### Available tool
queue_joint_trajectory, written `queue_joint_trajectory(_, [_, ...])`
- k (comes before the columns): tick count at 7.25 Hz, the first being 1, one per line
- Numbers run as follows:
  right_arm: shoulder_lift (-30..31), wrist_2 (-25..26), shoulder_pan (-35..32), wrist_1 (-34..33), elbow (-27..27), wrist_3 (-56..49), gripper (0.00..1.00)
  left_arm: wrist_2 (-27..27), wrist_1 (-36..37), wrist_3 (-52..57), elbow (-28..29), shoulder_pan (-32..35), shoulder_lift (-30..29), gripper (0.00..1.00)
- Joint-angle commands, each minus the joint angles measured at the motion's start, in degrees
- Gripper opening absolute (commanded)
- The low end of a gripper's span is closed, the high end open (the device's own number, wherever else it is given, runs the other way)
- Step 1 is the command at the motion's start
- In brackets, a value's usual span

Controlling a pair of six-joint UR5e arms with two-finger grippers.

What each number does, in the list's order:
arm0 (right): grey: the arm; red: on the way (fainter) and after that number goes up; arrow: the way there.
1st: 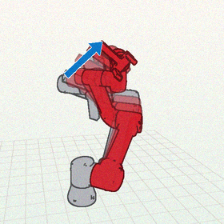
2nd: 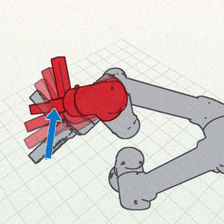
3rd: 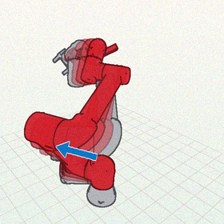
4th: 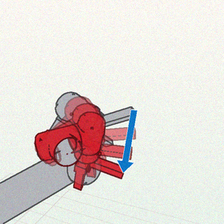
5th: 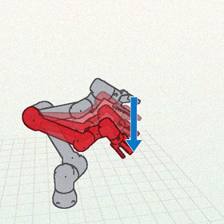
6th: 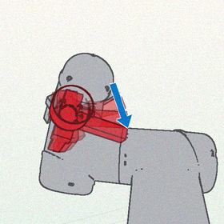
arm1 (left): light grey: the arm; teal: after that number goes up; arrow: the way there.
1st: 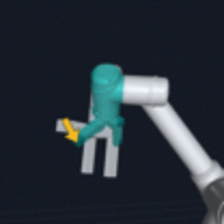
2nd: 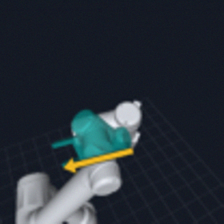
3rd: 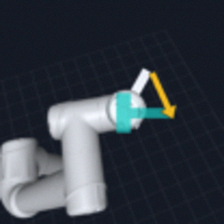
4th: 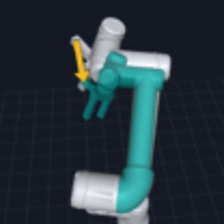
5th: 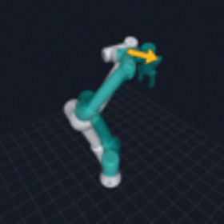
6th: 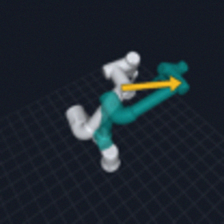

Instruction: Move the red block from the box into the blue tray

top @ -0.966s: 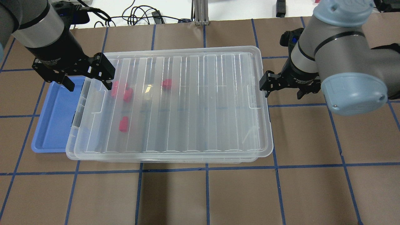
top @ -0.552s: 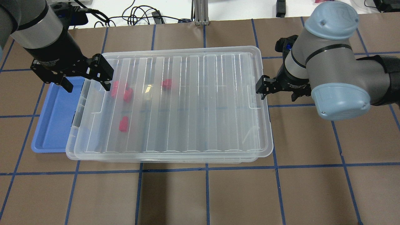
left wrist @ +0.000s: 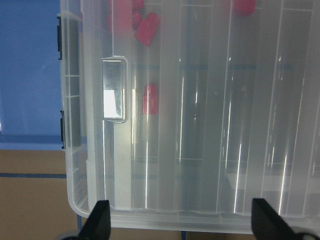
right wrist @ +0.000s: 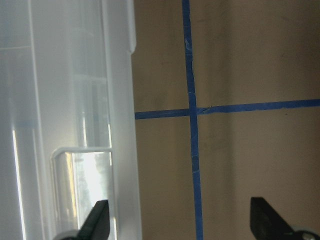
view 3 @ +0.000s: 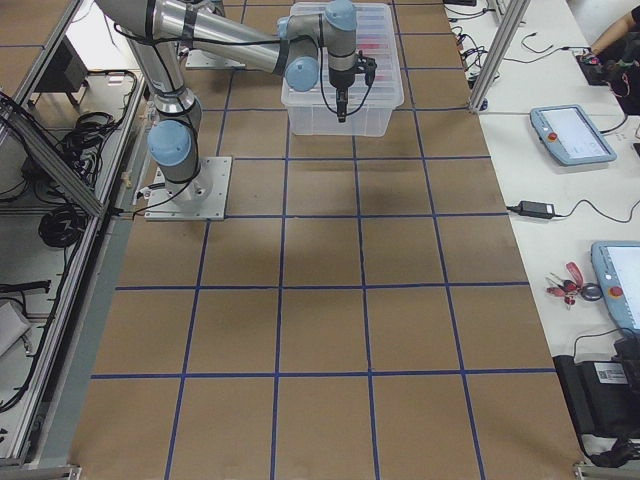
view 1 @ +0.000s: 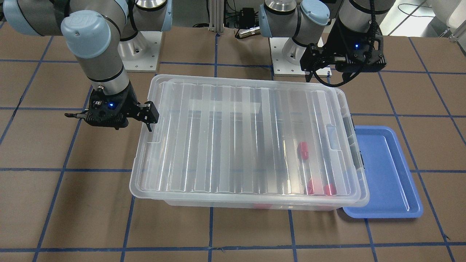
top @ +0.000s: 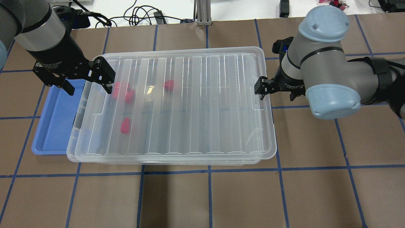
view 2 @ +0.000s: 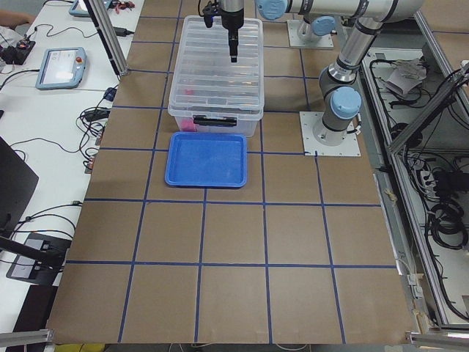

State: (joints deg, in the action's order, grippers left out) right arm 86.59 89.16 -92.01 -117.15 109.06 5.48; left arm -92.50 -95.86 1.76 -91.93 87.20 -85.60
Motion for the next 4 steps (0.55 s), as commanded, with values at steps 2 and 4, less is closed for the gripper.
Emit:
queue_joint_trajectory(2, [-0.37,6.1,1.47,-0.18,0.45,-3.26,0.99,-1.01,-0.21,0.0,0.0,-0.01,-0.1,1.0])
queue_joint_trajectory(4, [-0.11,8.83,5.58,0.25,0.45,-9.57,1.0,-1.01,-0.21,-0.09,-0.09,-0.1,-0.1,1.0])
